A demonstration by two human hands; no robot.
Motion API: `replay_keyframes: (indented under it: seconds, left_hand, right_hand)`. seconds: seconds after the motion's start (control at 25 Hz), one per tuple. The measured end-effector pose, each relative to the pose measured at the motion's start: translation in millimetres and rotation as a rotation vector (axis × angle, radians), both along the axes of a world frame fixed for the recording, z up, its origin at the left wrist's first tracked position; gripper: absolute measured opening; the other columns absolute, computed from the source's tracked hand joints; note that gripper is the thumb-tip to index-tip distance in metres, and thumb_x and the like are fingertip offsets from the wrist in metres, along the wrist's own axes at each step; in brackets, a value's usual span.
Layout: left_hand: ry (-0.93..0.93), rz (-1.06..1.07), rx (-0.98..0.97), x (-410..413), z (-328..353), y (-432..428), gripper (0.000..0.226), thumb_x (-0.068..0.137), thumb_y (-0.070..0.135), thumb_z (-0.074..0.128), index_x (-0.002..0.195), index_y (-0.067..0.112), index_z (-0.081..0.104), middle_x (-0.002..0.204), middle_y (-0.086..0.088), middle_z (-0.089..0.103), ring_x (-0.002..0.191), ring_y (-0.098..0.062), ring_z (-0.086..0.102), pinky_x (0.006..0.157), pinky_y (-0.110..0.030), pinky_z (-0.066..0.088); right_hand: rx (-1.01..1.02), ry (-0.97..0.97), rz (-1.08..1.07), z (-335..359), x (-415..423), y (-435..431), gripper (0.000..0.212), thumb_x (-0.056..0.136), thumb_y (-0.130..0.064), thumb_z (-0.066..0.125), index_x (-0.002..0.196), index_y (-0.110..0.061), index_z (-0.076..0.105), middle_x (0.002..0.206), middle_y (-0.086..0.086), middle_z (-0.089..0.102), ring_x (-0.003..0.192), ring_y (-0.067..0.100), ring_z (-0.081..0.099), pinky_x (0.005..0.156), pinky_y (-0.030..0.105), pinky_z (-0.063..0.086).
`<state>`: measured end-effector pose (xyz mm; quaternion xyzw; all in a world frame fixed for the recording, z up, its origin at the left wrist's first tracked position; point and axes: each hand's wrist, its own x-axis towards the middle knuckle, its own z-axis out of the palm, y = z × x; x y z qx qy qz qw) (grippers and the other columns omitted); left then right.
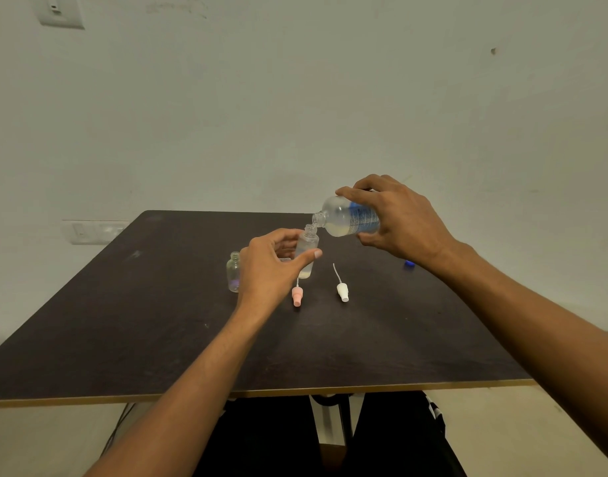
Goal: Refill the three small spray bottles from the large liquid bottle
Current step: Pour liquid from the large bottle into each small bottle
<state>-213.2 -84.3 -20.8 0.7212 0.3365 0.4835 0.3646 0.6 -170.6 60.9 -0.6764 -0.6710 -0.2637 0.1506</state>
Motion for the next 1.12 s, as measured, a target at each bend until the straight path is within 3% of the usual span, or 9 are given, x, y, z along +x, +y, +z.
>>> replay_keyframes:
  seconds: [0.2, 0.6, 0.92, 1.12]
  left_hand:
    - [0.006, -0.008, -0.006, 0.2, 0.0, -1.0, 0.042, 0.076, 0.039, 0.092, 0.114, 0.027, 0.078, 0.095, 0.020, 0.076, 0.091, 0.009, 0.071, 0.082, -0.010, 0.056]
    - [0.014, -0.002, 0.002, 0.3, 0.1, -1.5, 0.044, 0.075, 0.041, 0.092, 0.115, 0.026, 0.079, 0.101, 0.014, 0.079, 0.094, 0.003, 0.073, 0.091, -0.026, 0.061]
    - [0.023, 0.003, 0.003, 1.0, 1.1, -2.4, 0.045, 0.075, 0.043, 0.091, 0.116, 0.027, 0.078, 0.102, 0.015, 0.079, 0.093, 0.006, 0.073, 0.087, -0.017, 0.059]
    - [-0.012, -0.013, -0.002, 1.0, 3.2, -2.7, 0.044, 0.075, 0.041, 0.092, 0.115, 0.026, 0.079, 0.100, 0.015, 0.079, 0.092, 0.006, 0.073, 0.086, -0.017, 0.059]
  right_hand:
    - [0.006, 0.002, 0.001, -1.4, 1.1, -0.2, 0.079, 0.081, -0.031, 0.088, 0.152, -0.034, 0.051, 0.135, -0.001, 0.059, 0.123, 0.021, 0.055, 0.081, 0.035, 0.056]
    - [-0.003, 0.012, 0.003, -1.6, 2.3, -2.2, 0.078, 0.082, -0.029, 0.087, 0.151, -0.034, 0.052, 0.136, -0.001, 0.059, 0.123, 0.021, 0.054, 0.081, 0.037, 0.056]
    - [-0.015, 0.034, 0.004, -2.7, 4.1, -2.6, 0.078, 0.082, -0.030, 0.086, 0.152, -0.035, 0.052, 0.136, 0.000, 0.059, 0.123, 0.021, 0.054, 0.082, 0.035, 0.055]
    - [-0.061, 0.186, 0.017, -5.9, 3.4, -3.7, 0.076, 0.077, -0.034, 0.087, 0.146, -0.037, 0.056, 0.129, -0.004, 0.064, 0.115, 0.020, 0.059, 0.083, 0.043, 0.059]
